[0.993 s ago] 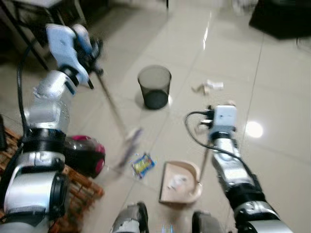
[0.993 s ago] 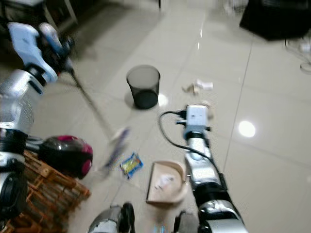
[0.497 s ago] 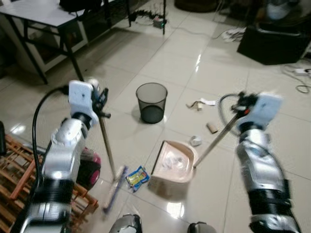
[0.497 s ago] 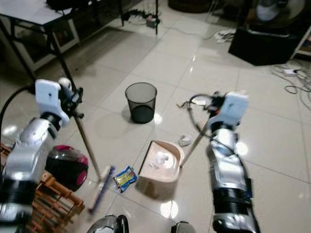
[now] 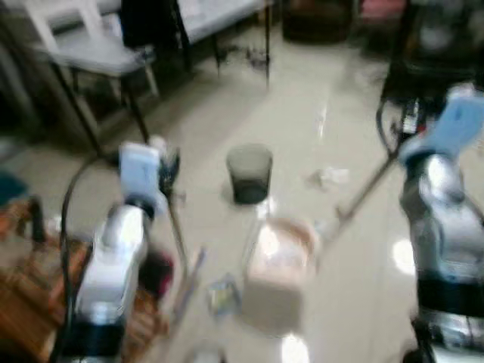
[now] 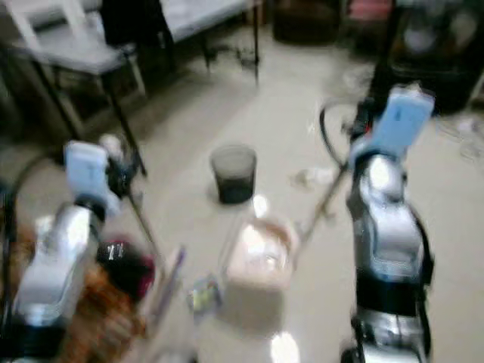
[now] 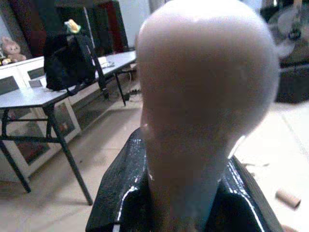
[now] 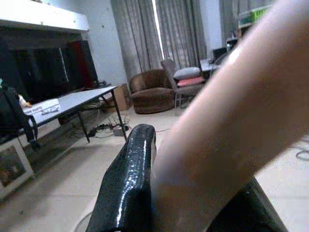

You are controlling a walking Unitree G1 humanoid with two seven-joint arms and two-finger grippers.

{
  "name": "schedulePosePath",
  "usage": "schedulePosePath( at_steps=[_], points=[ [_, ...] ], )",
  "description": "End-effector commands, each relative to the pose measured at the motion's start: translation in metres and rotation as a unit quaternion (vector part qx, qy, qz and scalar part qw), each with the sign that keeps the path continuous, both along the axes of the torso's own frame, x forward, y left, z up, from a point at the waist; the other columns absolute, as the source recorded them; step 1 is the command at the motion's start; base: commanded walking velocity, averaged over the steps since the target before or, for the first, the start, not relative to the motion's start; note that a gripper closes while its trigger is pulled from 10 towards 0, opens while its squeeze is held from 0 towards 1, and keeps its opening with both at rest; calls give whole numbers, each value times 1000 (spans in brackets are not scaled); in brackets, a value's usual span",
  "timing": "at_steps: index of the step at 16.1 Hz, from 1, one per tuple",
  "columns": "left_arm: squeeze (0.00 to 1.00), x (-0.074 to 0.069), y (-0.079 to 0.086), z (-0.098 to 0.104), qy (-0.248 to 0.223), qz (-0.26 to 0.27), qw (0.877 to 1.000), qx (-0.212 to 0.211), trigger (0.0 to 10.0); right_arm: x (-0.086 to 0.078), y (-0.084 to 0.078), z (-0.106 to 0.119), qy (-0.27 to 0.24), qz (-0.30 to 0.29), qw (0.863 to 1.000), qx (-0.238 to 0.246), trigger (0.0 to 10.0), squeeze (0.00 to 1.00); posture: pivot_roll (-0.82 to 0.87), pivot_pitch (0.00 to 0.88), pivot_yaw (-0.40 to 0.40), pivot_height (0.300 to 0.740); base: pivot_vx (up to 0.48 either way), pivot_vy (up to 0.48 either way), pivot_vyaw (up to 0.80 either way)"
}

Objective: Sweep floor

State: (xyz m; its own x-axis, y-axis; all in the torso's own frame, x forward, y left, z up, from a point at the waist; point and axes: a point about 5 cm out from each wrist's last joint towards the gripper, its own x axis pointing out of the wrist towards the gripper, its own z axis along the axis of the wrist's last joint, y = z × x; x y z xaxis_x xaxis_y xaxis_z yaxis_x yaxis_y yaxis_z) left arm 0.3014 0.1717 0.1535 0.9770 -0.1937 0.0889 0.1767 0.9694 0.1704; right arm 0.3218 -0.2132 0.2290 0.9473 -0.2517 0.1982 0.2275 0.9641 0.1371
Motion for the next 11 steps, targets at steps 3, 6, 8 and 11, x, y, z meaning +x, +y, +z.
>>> schedulePosePath(
  at_steps=[3,6,8,11],
  points=[
    [0,2,2,14,-22,12,999,20,10000,1,9,22,-26,22,999,20,10000,0,-93,0,91,740,391,0,0],
    [0,1,3,13,-17,18,999,20,10000,-3,8,28,-22,16,999,37,10000,0,-100,0,85,740,390,0,0],
    [0,0,3,12,-16,21,999,23,10000,-4,6,31,-25,12,998,49,10000,0,-99,0,82,740,396,0,0],
    [0,-2,4,11,-14,25,999,26,10000,-4,5,39,-30,14,998,56,10000,0,-92,0,75,740,394,0,-344]
  ],
)
